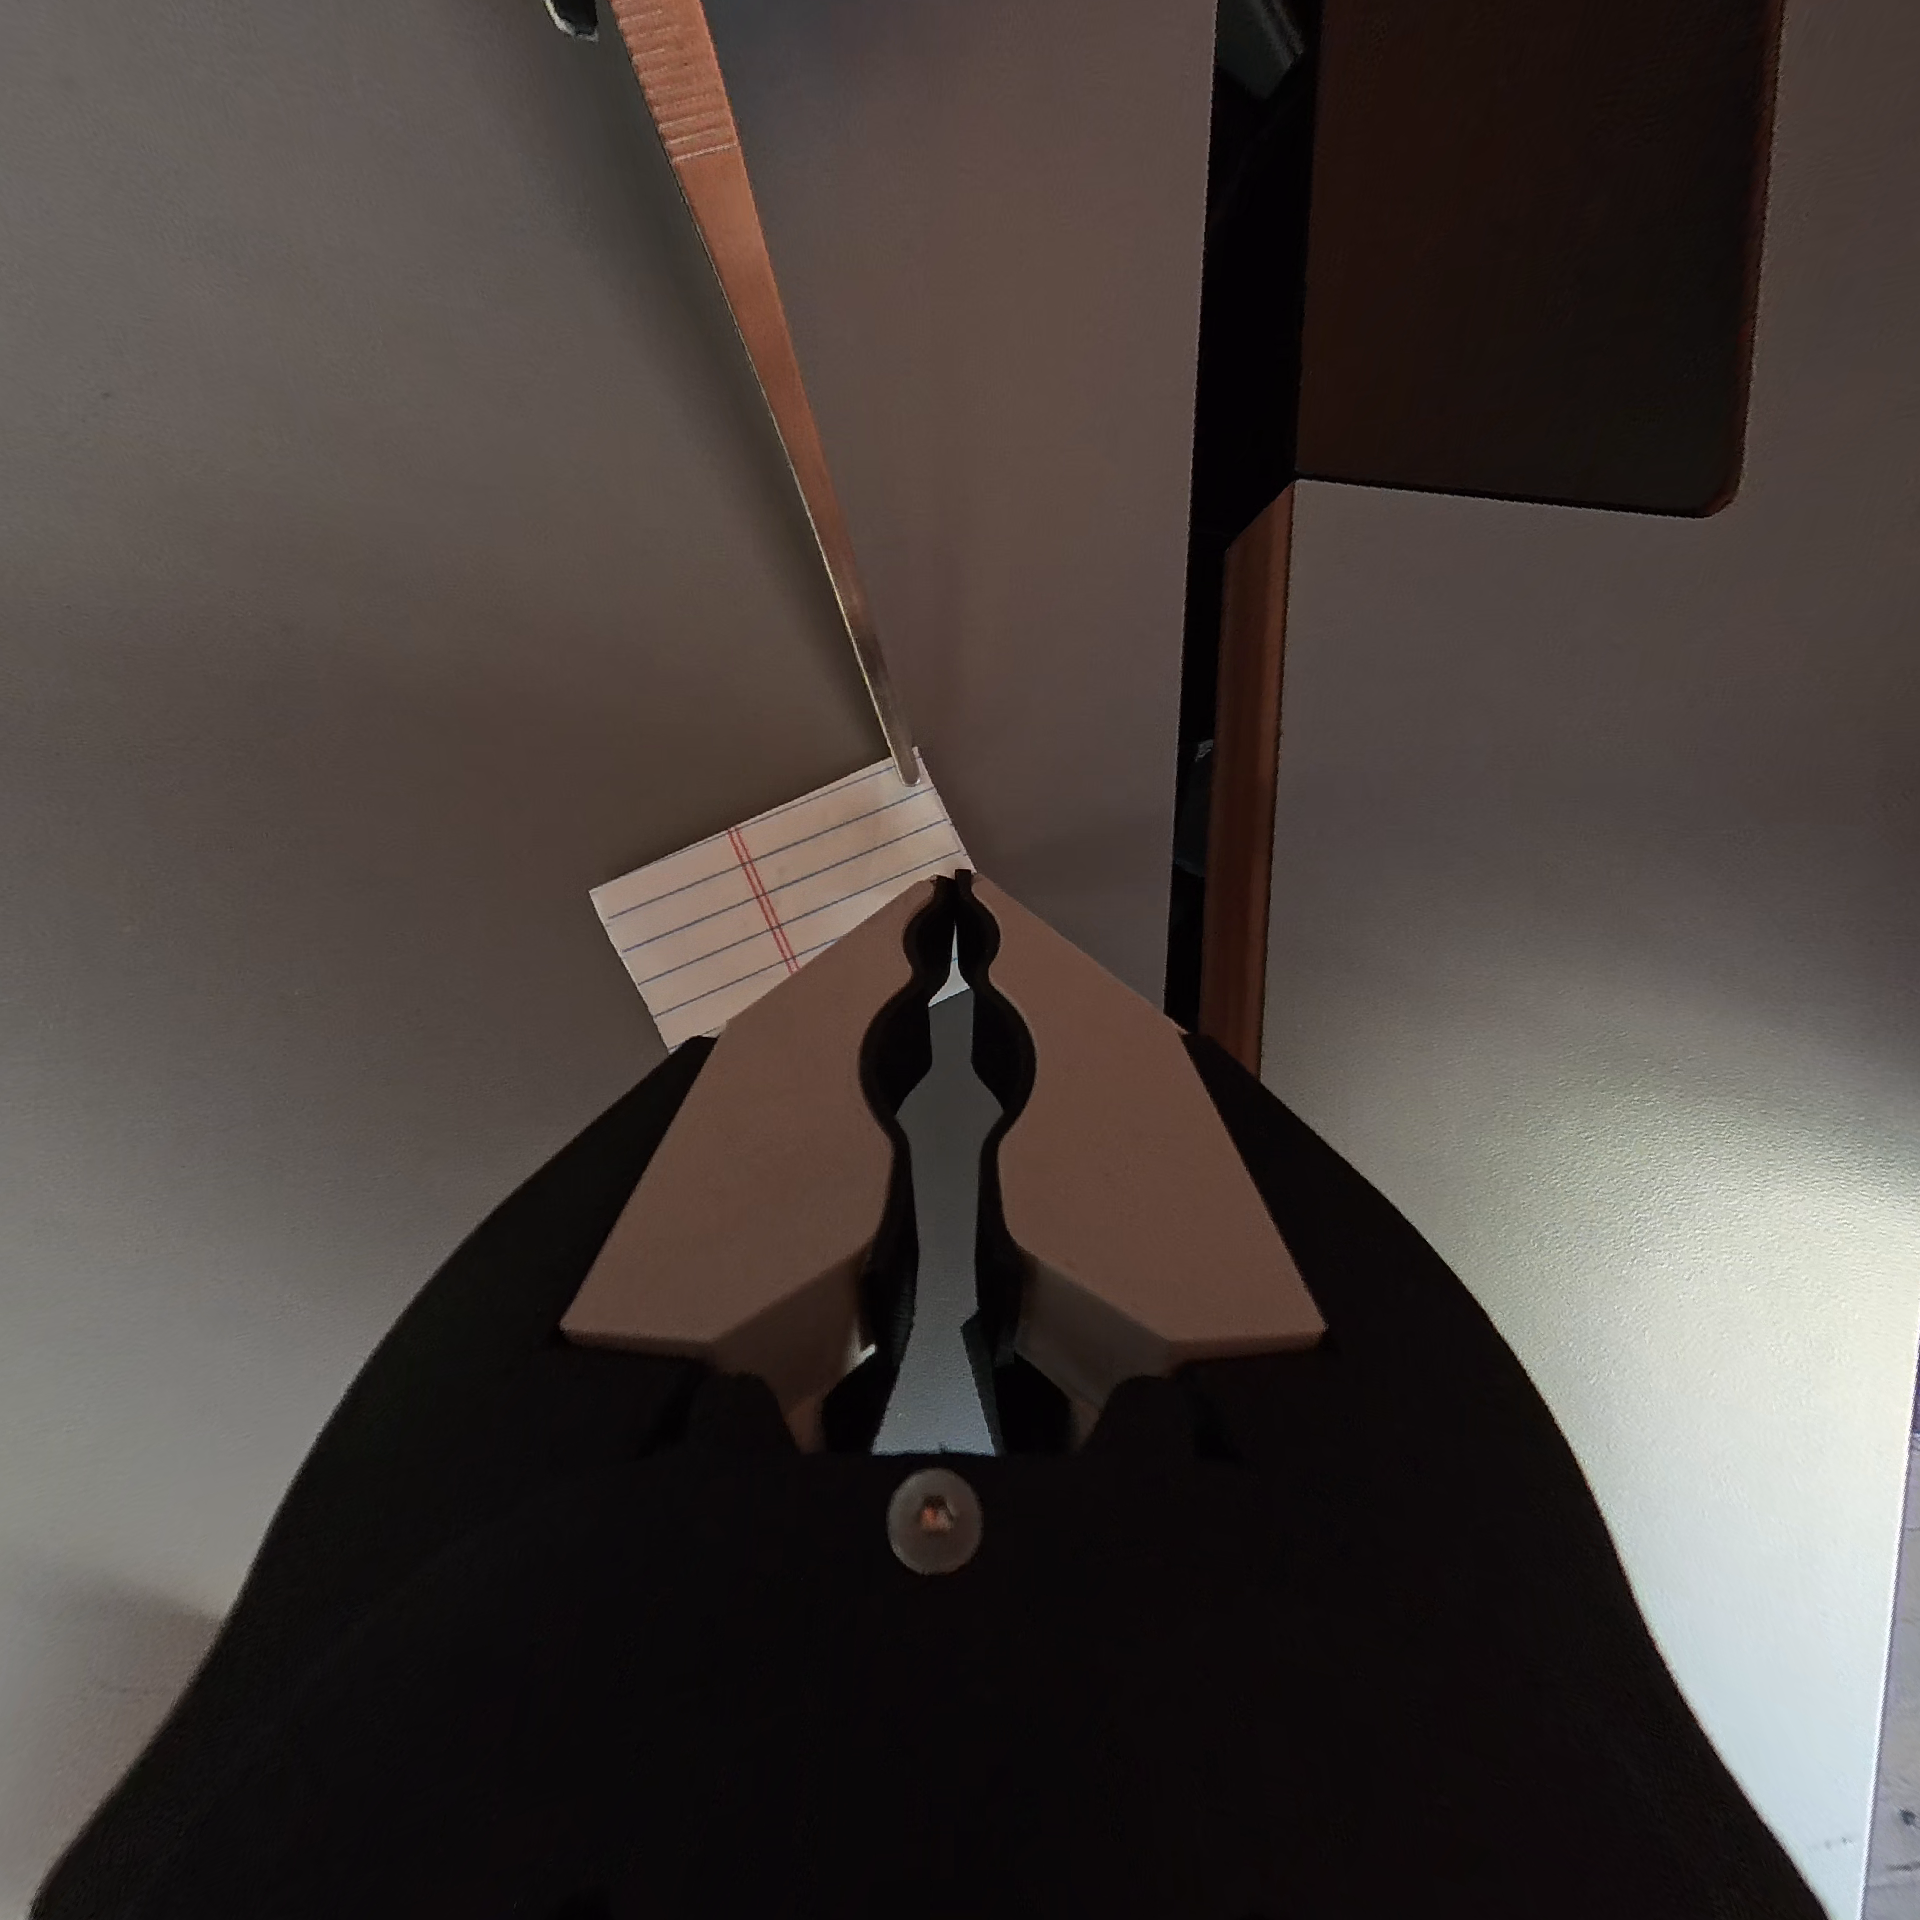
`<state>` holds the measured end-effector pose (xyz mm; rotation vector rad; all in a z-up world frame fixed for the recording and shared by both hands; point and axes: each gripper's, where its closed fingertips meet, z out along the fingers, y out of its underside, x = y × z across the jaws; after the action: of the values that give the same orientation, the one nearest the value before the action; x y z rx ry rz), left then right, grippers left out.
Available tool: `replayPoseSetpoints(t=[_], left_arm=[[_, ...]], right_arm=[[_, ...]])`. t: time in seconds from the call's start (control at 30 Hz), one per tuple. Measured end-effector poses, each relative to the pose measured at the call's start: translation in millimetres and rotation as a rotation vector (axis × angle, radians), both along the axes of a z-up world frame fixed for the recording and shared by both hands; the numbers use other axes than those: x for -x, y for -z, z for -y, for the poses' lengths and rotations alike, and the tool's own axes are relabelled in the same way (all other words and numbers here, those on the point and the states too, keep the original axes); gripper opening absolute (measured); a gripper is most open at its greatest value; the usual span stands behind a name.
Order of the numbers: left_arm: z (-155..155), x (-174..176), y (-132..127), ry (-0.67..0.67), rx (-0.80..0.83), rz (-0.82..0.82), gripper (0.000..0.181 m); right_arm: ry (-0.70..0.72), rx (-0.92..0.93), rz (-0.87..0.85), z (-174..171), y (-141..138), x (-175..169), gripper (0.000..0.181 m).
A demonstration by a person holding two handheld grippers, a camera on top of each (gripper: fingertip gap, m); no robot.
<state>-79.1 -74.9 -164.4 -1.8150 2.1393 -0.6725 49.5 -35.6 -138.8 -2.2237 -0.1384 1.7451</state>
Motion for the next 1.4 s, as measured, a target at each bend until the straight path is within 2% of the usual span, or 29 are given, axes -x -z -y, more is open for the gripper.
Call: replayPoseSetpoints(t=[0.23, 0.4, 0.57, 0.73, 0.9, 1.0, 1.1, 1.23, 1.3, 1.4], left_arm=[[0, 0, 0, -0.050, -0.020, 0.055, 0.000], [0, -2, -2, -0.085, -0.036, 0.089, 0.000], [5, -3, -25, -0.148, 0.060, 0.236, 0.000], [1, 17, -3, -0.103, -0.052, 0.133, 0.000], [4, 17, -4, -0.102, 0.000, 0.188, 0.000], [15, 7, -15, -0.098, 0.059, 0.261, 0.000], [11, 4, -2, -0.120, -0.007, 0.217, 0.000], [11, 1, -2, -0.124, -0.045, 0.213, 0.000], [11, 1, -2, -0.121, -0.045, 0.221, 0.000], [9, 3, -2, -0.134, -0.035, 0.241, 0.000]], right_arm=[[-0.005, -0.024, 0.007, 9, -1, 1, 0.012], [0.067, -0.047, -0.063, 7, -11, -4, 0.013], [0.098, -0.068, -0.028, 4, -13, 5, 0.012], [0.109, -0.060, 0.039, 6, -3, 11, 0.013], [0.162, -0.051, 0.038, 11, -2, 11, 0.012], [0.200, -0.054, 0.042, 15, -2, 12, 0.012], [0.242, -0.057, 0.040, 20, -2, 12, 0.012], [0.304, -0.058, 0.038, 27, -2, 11, 0.012], [0.334, -0.076, 0.028, 30, -7, 11, 0.013], [0.422, -0.182, 0.000, 31, -29, 6, 0.015]])
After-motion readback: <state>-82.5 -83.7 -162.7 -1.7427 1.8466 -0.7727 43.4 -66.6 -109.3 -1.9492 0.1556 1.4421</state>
